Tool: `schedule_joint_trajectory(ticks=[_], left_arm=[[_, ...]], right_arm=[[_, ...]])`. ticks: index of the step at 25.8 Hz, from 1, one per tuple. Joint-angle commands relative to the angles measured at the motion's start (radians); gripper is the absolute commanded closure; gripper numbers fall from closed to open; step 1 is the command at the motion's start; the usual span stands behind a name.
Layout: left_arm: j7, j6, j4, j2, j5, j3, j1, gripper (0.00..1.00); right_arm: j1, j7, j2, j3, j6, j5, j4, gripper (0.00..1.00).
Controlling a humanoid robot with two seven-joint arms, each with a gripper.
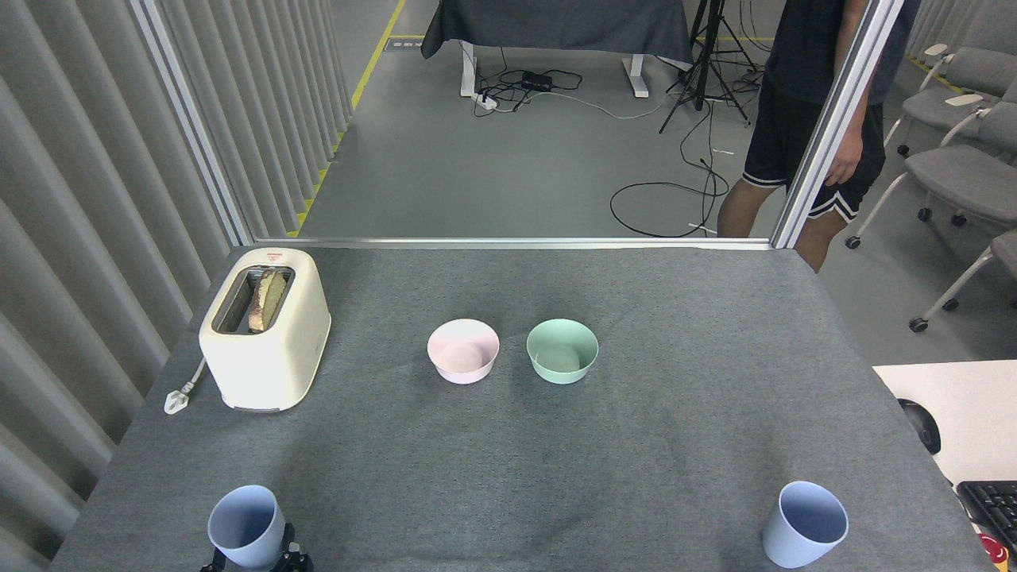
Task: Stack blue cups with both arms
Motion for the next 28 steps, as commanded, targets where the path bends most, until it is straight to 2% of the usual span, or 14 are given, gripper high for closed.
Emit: schedule_joint_trajectory(ticks=[1,6,9,14,20,28], left_arm=[[0.001,0.001,0.003,0.002,0.0,0.002,-0.002,0.41],[0.008,-0.004,-0.029,0.003,-0.005,0.0,0.002,0.39],[0.018,-0.011,-0.129,-0.004,-0.018,-0.021,0.012,0.38],[0.018,-0.002,-0.187,-0.009,-0.029,-0.195,-0.048,0.37],[0.018,-0.002,-0.136,-0.037,-0.149,-0.363,-0.063,0.35],[0.016,0.001,0.003,-0.098,-0.184,-0.411,-0.076,0.35]], right_arm=[[0.0,0.002,-0.001,0.002,0.0,0.0,0.0,0.0],[0.0,0.002,-0.001,0.002,0.0,0.0,0.0,0.0],[0.0,0.002,0.001,0.002,0.0,0.002,0.0,0.0],[0.0,0.002,-0.001,0.013,0.002,0.003,0.0,0.0],[0.0,0.002,-0.001,0.014,0.006,0.011,0.0,0.0],[0.0,0.002,-0.001,0.03,0.012,0.014,0.0,0.0]])
